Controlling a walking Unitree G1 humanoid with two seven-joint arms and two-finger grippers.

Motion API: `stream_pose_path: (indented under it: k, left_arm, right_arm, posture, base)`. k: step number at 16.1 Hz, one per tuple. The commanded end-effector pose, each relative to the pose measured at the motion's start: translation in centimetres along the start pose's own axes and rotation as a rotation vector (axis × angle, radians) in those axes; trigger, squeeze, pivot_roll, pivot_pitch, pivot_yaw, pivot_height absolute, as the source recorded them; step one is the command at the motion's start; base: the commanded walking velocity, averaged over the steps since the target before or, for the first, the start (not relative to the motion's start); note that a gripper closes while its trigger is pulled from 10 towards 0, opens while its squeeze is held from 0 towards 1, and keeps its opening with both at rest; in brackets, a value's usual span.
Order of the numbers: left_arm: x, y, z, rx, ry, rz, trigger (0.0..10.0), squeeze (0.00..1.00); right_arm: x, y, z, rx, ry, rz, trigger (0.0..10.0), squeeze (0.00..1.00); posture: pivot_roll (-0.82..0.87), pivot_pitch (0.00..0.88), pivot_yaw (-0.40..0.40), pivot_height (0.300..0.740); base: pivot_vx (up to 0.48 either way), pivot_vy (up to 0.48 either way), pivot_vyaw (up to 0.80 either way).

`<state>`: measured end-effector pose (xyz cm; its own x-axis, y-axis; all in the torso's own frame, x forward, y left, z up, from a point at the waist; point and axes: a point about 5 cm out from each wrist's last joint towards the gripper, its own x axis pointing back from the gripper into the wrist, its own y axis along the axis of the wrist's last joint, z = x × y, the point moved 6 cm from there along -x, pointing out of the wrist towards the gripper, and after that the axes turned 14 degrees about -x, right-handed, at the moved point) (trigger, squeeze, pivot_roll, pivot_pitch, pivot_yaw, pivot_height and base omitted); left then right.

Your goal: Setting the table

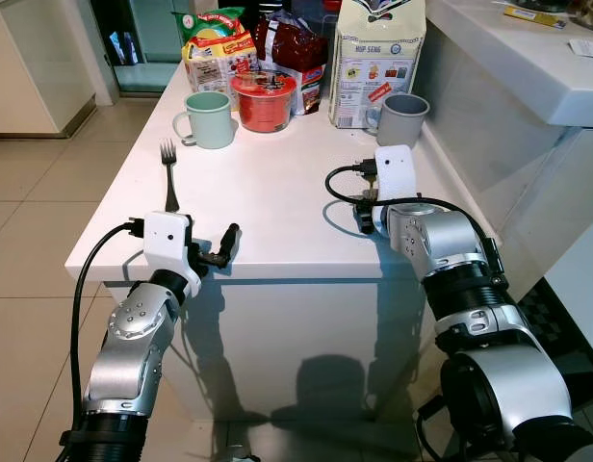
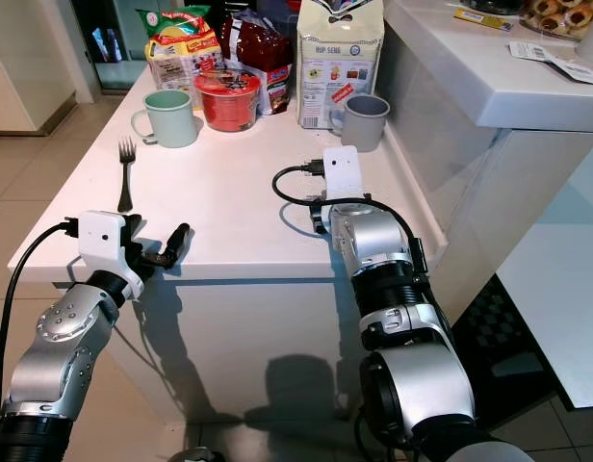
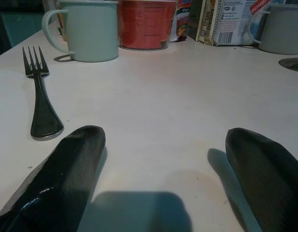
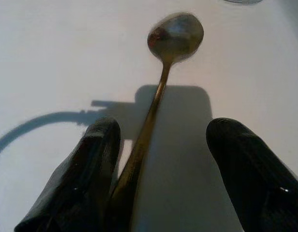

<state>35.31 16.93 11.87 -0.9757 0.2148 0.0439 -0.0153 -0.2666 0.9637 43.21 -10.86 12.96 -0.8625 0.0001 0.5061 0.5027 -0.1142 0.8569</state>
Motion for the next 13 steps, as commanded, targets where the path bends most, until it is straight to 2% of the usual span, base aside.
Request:
stream_pose_path:
  k: [1, 7, 13]
  left_arm:
    - [-0.2, 0.7, 0.2, -0.018, 0.004, -0.017, 10.0, 0.0]
    - [-0.2, 0.7, 0.2, -0.018, 0.01, -0.02, 10.0, 0.0]
    - [-0.2, 0.7, 0.2, -0.016, 0.015, -0.022, 10.0, 0.0]
  right_arm:
    - [0.0, -0.4, -0.4, -0.016, -0.016, 0.037, 10.0, 0.0]
    - [0.1, -1.9, -0.2, -0.075, 0.0, 0.136, 10.0, 0.0]
    - [0.1, -3.1, -0.4, -0.064, -0.013, 0.161, 10.0, 0.0]
  posture:
    - [0.13, 0.0, -0.012, 0.74]
    - [0.14, 0.0, -0.029, 0.74]
    - [0.14, 0.0, -0.036, 0.74]
  base:
    - [0.0, 0.0, 0.0]
    - [0.0, 0.0, 0.0]
    - [0.0, 0.0, 0.0]
